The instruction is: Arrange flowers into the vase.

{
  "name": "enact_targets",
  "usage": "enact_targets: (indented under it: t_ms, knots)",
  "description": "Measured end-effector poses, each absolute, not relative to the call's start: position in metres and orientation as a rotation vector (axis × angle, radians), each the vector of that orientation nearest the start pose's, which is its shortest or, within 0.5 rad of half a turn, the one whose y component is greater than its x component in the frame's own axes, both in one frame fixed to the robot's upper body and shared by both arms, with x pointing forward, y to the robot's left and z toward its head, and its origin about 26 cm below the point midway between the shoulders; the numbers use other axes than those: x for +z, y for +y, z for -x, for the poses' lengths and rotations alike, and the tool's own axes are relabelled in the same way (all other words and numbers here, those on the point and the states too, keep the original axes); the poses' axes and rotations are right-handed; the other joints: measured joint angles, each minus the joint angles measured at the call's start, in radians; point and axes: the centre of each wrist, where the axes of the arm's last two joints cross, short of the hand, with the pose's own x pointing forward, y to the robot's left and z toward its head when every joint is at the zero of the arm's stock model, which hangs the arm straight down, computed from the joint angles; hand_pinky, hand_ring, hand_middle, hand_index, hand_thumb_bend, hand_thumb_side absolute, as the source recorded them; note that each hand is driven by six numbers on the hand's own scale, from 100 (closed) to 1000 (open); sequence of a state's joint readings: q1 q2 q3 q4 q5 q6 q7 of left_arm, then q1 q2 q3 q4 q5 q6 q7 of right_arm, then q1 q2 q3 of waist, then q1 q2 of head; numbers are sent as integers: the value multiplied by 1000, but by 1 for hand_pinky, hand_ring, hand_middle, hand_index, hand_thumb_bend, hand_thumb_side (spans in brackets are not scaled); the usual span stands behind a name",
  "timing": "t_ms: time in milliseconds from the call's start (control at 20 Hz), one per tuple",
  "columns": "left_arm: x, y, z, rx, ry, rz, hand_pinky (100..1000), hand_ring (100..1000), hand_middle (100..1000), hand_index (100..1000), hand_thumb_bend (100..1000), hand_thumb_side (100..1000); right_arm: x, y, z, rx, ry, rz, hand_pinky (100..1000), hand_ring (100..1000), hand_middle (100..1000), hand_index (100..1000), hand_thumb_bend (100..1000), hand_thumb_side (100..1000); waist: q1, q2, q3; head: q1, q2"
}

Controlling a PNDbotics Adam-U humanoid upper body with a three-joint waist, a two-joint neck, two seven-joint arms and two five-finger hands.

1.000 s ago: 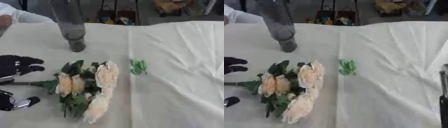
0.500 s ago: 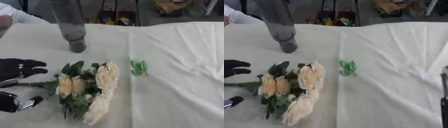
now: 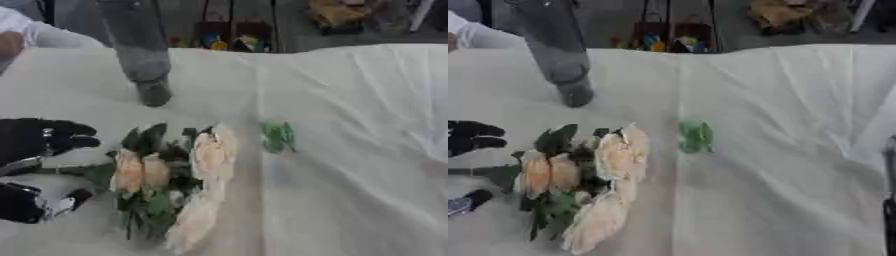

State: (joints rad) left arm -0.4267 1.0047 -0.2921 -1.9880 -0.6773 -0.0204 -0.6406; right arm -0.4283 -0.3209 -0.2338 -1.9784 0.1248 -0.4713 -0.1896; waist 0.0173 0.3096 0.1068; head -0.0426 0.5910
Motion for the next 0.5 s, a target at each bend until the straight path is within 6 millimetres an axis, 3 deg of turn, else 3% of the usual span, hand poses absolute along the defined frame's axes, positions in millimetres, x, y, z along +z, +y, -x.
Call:
enact_targets:
  t_ms: [350, 500]
  knots:
    - [257, 282, -296, -1980, -1232, -953, 916, 992, 984, 1000, 300, 879, 249, -305, -306, -135, 3280, -579, 544, 770, 563, 772, 100, 857, 1, 4, -4, 3, -5]
    - [258, 280, -296, -1982, -1223, -943, 896, 935, 967, 1000, 313, 881, 249, -305, -306, -138, 3280, -576, 544, 771, 561, 772, 100, 858, 3, 6, -7, 6, -5]
